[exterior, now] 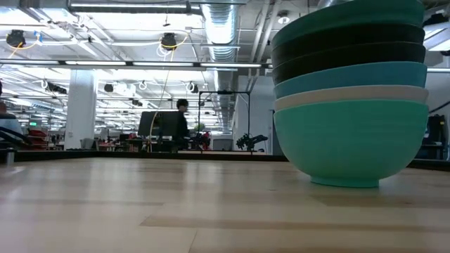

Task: Nest bowls inside each other
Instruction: Return to Home Position

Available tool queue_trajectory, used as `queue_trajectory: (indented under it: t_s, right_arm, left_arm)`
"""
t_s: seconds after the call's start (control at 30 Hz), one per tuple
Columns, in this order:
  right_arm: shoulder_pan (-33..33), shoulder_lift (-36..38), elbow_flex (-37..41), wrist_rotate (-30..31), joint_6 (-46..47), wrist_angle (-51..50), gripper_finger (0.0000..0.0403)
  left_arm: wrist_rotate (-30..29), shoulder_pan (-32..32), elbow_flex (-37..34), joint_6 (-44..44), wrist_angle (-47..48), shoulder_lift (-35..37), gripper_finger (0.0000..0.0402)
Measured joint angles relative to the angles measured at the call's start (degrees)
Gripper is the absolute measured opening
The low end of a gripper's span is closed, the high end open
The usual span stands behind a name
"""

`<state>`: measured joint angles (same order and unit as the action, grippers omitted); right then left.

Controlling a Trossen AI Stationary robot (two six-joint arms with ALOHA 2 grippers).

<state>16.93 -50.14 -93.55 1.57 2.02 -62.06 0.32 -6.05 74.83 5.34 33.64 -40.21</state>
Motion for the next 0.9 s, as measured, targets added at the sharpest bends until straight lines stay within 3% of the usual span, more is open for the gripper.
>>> queue_trajectory:
  t_s: [0.27,0.6,0.9]
  right_arm:
    - [-1.2,13.3,16.2,1.9,0.5,9.6,0.0092]
    - [-1.3,29.9,37.9,1.7,0.0,23.0,0.0092]
    - [-1.3,42.2,50.5,1.2,-2.5,30.8,0.0092]
  left_arm:
    - [-1.7,0.0,-11.2,0.2,-1.5,9.6,0.0054]
    - [2.0,0.0,-32.5,0.2,-17.1,23.7,0.0054]
    - [0.8,0.0,-45.2,-4.8,-23.1,36.4,0.0054]
